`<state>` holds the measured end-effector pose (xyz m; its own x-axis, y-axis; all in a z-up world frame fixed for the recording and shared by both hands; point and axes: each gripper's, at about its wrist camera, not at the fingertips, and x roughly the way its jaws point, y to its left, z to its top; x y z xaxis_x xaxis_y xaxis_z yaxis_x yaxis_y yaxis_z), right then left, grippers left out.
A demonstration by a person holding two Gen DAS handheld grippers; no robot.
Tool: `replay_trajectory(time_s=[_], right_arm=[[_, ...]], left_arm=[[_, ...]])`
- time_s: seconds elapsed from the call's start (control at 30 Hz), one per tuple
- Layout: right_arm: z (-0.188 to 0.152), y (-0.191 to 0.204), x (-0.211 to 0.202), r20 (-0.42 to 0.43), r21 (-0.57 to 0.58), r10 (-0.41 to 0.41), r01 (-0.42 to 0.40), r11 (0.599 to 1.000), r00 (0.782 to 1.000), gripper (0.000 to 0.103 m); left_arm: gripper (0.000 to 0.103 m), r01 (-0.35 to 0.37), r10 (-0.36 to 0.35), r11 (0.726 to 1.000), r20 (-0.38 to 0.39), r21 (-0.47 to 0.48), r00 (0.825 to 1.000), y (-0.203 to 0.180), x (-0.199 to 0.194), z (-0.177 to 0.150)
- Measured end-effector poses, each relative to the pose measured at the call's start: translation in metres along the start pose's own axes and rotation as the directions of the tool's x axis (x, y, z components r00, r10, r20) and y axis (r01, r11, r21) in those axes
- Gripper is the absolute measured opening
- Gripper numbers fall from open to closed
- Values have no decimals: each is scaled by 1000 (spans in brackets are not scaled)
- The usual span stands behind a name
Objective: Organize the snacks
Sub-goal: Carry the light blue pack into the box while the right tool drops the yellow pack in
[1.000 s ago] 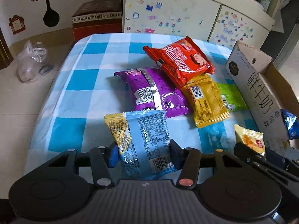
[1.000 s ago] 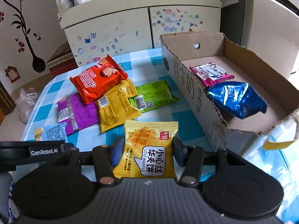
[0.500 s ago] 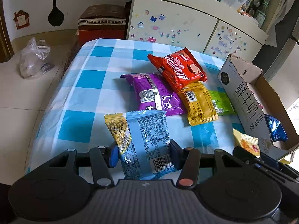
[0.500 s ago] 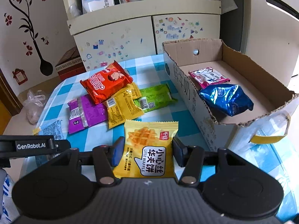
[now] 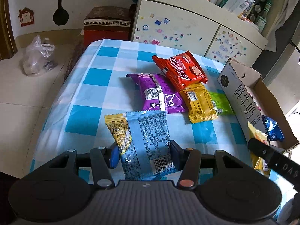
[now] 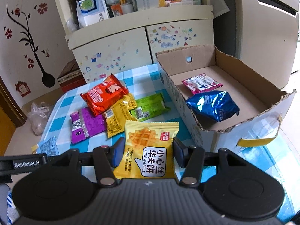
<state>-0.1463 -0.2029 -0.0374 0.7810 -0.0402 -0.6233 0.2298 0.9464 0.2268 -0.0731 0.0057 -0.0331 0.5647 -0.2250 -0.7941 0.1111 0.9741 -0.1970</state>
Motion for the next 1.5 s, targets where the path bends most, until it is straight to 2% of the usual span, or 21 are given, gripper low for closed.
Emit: replay_trajectory(time_s=[0.33, 0.63, 0.93, 1.13, 1.5], right_arm=[[7, -10, -12, 36, 43, 46, -47, 998, 998, 55], [33, -38, -42, 155, 116, 66, -84, 990, 986, 54], [60, -90, -63, 234, 254, -8, -53, 966, 972, 54], [76, -128, -69, 248, 367, -31, -65, 928, 968, 55], [93, -163, -59, 232, 491, -26, -94, 866, 972, 55]], left_arm=[[58, -10, 10, 1000, 2, 0, 1000, -7, -10, -7], [58, 45, -45, 999, 24, 1, 999, -35, -22, 8], [58, 151, -152, 988, 32, 31, 988, -97, -20, 37], [58, 226, -228, 971, 24, 76, 973, -150, -14, 58], [58, 263, -264, 955, -10, 138, 964, -218, 16, 80]])
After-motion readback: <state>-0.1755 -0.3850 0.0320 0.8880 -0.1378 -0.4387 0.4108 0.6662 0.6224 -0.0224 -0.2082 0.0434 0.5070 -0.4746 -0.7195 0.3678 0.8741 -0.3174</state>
